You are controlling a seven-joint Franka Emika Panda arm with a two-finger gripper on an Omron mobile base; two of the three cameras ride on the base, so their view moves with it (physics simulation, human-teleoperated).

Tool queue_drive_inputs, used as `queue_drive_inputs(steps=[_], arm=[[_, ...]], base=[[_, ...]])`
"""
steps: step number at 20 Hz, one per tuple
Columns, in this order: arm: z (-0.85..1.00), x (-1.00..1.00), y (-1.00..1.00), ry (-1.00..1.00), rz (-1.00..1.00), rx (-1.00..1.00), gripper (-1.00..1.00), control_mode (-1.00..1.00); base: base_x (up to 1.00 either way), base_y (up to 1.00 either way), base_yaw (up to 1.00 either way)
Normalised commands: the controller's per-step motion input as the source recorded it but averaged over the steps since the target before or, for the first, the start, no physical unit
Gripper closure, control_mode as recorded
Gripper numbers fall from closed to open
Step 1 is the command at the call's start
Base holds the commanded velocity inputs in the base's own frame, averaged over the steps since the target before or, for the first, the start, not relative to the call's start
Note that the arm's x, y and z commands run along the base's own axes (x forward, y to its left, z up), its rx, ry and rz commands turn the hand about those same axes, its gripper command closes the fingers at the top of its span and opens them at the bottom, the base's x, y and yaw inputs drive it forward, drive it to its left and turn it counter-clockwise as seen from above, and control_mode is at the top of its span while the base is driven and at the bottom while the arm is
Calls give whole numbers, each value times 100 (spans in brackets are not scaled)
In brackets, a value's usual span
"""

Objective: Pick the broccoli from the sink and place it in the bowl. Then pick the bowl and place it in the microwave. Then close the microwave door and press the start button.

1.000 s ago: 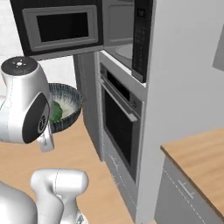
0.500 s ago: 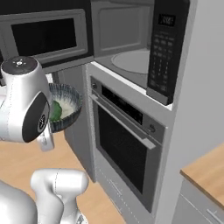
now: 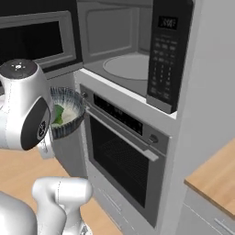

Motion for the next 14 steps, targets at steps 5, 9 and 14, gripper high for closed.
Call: queue_drive_inputs(steps=[5,9,14], arm=[[0,0,0,0,0,0,100,100],[0,0,0,0,0,0,100,100],[0,0,0,0,0,0,100,100]], base=[[80,0,-21],[27,0,-6],[21,9,-4]])
